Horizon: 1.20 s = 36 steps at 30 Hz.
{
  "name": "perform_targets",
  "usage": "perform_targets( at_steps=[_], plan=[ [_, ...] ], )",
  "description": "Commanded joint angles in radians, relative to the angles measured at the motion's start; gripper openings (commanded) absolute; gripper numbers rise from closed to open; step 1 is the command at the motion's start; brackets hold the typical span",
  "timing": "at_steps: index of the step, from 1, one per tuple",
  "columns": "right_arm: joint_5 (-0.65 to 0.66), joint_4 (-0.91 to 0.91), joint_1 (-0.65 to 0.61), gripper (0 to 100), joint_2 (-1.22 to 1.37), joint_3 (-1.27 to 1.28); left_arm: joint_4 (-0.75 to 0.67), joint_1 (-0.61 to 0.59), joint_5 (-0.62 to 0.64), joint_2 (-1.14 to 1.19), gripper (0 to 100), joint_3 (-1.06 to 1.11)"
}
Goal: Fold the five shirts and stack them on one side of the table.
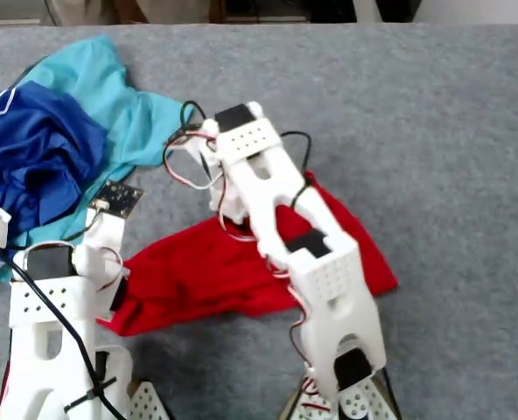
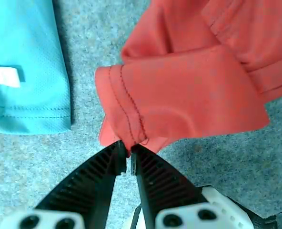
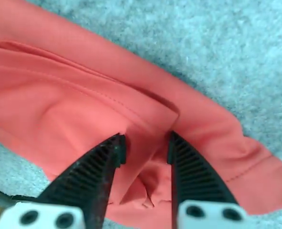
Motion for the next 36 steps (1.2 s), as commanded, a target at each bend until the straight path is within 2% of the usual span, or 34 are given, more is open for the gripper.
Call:
perform_targets(
  at_steps=[1,5,10,19,25,32,36],
  plan=[
    [-0.003,-0.020,-0.015,15.3,0.013,-0.045,-0.012,-0.008,-0.005,-0.012,2,-0.005],
    [-0.005,-0.023,-0.012,14.3,0.058,-0.045,-0.012,-0.008,-0.005,-0.012,2,-0.005],
    [-0.005,-0.023,-0.013,0.1,0.051,-0.048,-0.012,-0.009,-0.005,-0.012,2,-0.005],
    [-0.009,0.029,-0.007,0.9,-0.004,-0.168,-0.008,-0.015,-0.005,-0.012,2,-0.005],
    [-0.003,0.029,-0.002,0.9,-0.137,-0.186,-0.008,-0.017,-0.005,-0.012,2,-0.005],
    [-0.002,0.021,0.120,1.1,-0.367,-0.274,-0.009,-0.018,-0.005,-0.013,2,-0.017],
    [0.031,0.025,0.205,1.2,-0.504,-0.371,0.026,-0.018,-0.005,-0.013,2,-0.133]
  ],
)
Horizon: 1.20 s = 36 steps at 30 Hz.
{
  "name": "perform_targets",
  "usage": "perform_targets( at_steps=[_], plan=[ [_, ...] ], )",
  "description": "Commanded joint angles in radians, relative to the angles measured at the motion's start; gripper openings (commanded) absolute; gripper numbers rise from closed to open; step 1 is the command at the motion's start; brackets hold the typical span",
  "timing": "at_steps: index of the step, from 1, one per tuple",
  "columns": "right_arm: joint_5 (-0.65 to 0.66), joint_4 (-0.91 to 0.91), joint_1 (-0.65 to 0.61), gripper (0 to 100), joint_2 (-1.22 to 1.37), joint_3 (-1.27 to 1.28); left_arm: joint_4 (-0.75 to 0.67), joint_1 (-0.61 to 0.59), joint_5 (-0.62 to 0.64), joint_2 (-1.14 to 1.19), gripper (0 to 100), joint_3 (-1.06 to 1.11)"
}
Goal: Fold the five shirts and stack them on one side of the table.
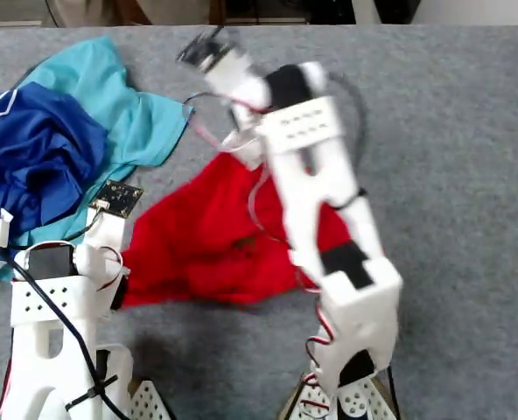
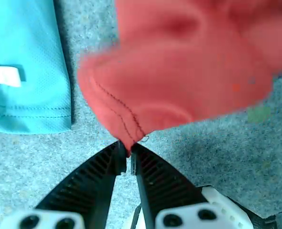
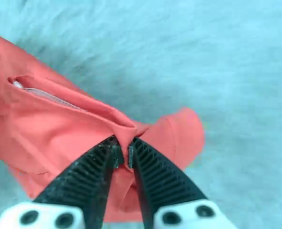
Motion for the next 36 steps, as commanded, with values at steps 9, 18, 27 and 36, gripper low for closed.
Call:
perform_targets(
  at_steps=[9,18,27,36],
  plan=[
    [0.063,0.009,0.286,1.2,-0.389,-0.269,0.135,-0.009,-0.008,-0.001,2,-0.595],
    [0.055,-0.064,0.673,1.2,-0.409,-0.341,0.138,-0.008,0.078,-0.001,2,-0.635],
    [-0.015,-0.198,0.708,1.2,-0.466,-0.483,0.087,-0.003,0.083,-0.001,2,-0.977],
    [-0.023,-0.215,0.661,1.2,-0.470,-0.503,0.146,0.149,0.150,-0.001,2,-1.100]
  ],
)
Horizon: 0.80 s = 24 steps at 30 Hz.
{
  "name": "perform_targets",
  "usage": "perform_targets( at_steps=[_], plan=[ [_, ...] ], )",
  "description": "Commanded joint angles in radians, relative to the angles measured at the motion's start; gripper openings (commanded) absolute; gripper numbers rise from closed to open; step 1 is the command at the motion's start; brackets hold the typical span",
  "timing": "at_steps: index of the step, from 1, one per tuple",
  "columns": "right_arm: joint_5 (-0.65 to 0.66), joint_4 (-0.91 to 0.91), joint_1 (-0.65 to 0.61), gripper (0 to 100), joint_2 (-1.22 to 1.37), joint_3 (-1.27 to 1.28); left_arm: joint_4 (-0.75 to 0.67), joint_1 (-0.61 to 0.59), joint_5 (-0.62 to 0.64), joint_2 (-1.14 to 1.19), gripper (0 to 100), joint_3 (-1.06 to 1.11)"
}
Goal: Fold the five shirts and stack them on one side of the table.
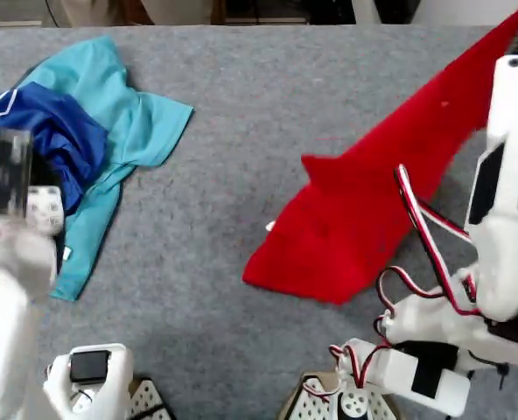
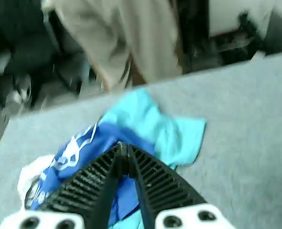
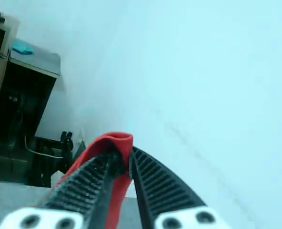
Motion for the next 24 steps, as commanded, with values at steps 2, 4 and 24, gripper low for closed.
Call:
perform_targets(
  at_steps=[2,4,24],
  plan=[
    [0.081,0.107,0.013,1.2,0.025,0.073,0.114,0.189,0.015,0.015,2,0.101],
    [0.106,0.170,0.048,1.0,0.050,0.147,0.130,0.293,0.015,0.012,2,0.229],
    [0.402,-0.388,0.414,0.9,0.303,1.334,-0.601,0.686,0.319,0.432,17,0.764]
  ],
)
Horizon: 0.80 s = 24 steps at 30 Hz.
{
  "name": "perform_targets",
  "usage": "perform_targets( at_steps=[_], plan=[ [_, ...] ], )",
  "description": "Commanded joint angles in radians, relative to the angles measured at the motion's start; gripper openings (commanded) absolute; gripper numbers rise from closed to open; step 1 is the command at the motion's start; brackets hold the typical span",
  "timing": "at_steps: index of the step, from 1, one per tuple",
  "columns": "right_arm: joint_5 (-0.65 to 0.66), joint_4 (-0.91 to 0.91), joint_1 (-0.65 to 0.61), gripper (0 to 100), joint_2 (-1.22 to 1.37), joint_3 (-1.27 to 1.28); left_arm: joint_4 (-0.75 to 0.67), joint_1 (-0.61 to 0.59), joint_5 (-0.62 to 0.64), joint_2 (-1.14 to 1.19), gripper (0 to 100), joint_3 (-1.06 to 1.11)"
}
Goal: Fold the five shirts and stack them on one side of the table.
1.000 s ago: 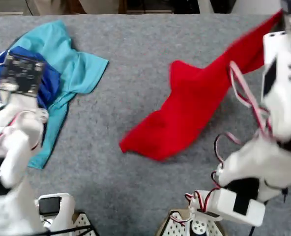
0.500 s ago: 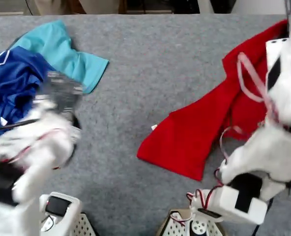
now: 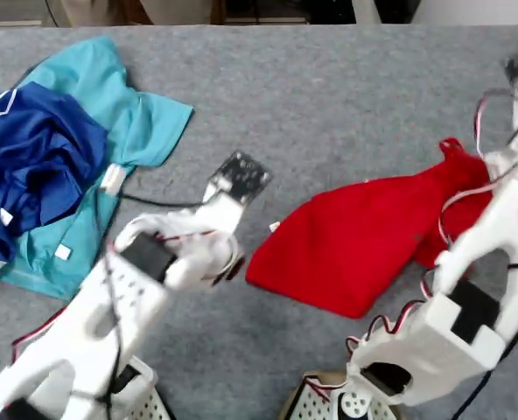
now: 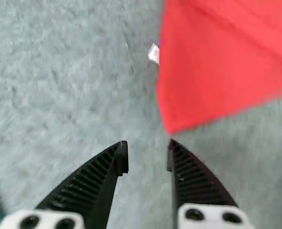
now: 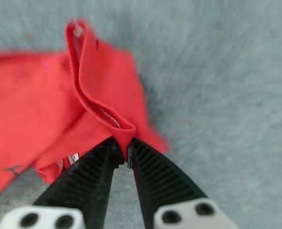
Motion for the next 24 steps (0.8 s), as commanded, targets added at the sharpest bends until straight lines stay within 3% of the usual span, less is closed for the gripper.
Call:
perform_targets(
  at_steps=[1,9,13,24],
  plan=[
    [0.006,-0.173,0.067,0.9,-0.007,0.234,-0.132,0.015,0.061,0.208,17,-0.143],
    [-0.101,-0.440,0.050,0.9,-0.007,0.599,-0.077,0.140,0.083,0.662,17,-0.585],
    [-0.167,-0.476,0.058,0.9,-0.025,0.607,-0.083,0.164,0.078,0.811,14,-0.750],
    [-0.166,-0.525,0.050,0.9,-0.035,0.650,-0.077,0.129,0.127,1.141,14,-1.128]
  ],
)
